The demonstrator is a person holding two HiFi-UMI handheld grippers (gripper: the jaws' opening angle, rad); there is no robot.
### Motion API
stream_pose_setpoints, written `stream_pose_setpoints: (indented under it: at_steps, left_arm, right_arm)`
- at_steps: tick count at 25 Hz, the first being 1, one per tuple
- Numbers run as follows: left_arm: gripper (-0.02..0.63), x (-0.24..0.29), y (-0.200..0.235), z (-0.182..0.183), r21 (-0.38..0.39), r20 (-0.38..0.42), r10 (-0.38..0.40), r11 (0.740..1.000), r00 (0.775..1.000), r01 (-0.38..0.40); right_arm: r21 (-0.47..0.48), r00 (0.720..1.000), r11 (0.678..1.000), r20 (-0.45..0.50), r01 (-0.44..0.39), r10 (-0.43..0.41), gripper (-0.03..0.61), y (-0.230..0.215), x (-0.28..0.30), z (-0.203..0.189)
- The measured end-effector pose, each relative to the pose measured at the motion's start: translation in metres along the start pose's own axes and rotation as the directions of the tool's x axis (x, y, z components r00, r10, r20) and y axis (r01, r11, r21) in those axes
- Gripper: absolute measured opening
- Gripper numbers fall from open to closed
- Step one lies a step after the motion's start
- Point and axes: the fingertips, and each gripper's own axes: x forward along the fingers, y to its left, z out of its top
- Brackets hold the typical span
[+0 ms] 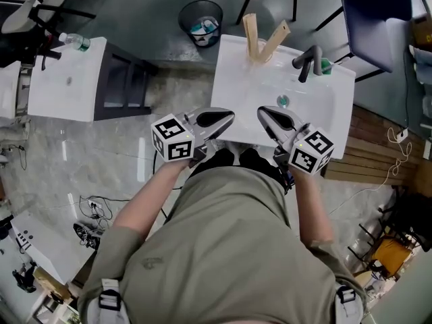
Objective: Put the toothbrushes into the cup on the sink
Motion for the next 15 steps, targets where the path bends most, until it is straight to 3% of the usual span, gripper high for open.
stream_pose_setpoints:
  at_steps: [15]
  left_arm:
    - [0.005, -0.005, 0.012, 0.007, -0.011, 0.02, 0.033, 0.999, 0.999, -0.032]
  right_arm:
    - [0.011, 1.0, 1.0, -0.009, -0.009, 0.01, 0.011, -0.005, 0.007, -0.007]
